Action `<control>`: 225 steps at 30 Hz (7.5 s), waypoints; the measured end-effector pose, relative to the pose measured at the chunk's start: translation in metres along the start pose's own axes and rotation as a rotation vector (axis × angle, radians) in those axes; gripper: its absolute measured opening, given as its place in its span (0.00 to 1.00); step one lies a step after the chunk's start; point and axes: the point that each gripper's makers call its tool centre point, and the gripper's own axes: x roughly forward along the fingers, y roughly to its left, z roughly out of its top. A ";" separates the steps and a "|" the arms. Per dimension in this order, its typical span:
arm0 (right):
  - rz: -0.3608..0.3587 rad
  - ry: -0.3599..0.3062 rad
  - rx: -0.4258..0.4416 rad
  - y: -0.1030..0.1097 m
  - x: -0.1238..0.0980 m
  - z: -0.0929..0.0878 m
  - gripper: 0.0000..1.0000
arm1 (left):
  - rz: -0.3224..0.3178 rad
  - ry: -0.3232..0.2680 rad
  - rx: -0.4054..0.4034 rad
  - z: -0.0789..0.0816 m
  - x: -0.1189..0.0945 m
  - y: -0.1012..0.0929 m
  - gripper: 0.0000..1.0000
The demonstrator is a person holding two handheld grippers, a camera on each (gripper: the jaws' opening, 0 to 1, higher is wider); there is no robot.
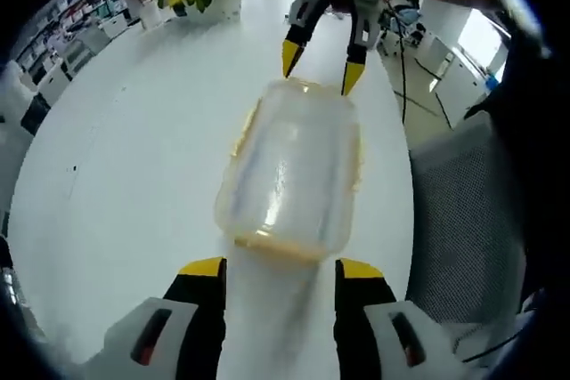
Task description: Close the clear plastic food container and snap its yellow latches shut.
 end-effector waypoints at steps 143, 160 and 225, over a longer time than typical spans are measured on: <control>-0.043 -0.320 -0.043 0.013 0.024 0.100 0.39 | 0.196 -0.204 0.113 0.068 0.028 -0.044 0.26; 0.004 -0.273 -0.063 0.002 0.028 0.102 0.40 | 0.204 -0.165 0.201 0.064 0.036 -0.059 0.30; 0.335 0.215 -0.132 0.001 0.053 0.087 0.39 | 0.242 -0.177 0.289 0.065 0.052 -0.052 0.35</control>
